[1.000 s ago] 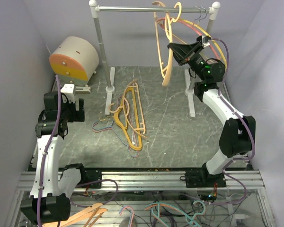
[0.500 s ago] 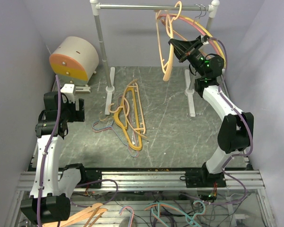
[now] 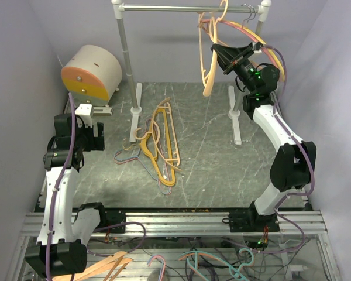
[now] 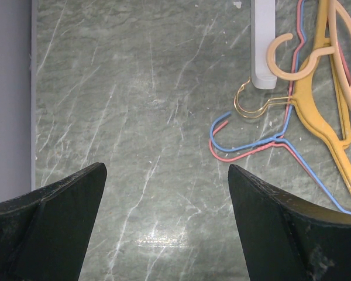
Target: Organize the hangers
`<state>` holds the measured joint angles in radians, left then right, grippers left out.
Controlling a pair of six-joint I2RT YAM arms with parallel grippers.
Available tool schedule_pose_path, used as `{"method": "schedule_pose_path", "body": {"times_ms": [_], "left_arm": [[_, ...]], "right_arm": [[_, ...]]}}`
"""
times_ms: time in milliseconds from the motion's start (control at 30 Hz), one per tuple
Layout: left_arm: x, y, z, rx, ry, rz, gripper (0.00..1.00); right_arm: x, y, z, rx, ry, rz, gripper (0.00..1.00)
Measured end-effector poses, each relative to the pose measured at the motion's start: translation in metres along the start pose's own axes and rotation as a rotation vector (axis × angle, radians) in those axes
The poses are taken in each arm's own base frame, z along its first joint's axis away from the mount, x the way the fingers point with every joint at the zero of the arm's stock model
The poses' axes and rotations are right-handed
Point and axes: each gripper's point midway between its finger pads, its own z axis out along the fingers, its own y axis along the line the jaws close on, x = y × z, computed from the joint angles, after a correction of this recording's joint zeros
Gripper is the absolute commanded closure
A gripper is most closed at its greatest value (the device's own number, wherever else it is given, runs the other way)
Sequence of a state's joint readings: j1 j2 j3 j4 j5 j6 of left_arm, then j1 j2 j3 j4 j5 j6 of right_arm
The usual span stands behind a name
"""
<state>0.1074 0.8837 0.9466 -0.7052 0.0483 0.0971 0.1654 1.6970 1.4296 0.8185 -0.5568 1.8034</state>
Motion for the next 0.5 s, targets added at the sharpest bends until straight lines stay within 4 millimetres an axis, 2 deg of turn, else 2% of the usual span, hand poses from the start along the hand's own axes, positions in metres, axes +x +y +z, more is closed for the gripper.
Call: {"method": "schedule_pose_path", "body": {"times_ms": [500], "left_arm": [[0.0,-0.001,0.0,0.002,0.001,0.002,0.03]], "right_arm": [[-0.012,-0.005,0.002,0.025,-0.06,0.012,1.0]]}}
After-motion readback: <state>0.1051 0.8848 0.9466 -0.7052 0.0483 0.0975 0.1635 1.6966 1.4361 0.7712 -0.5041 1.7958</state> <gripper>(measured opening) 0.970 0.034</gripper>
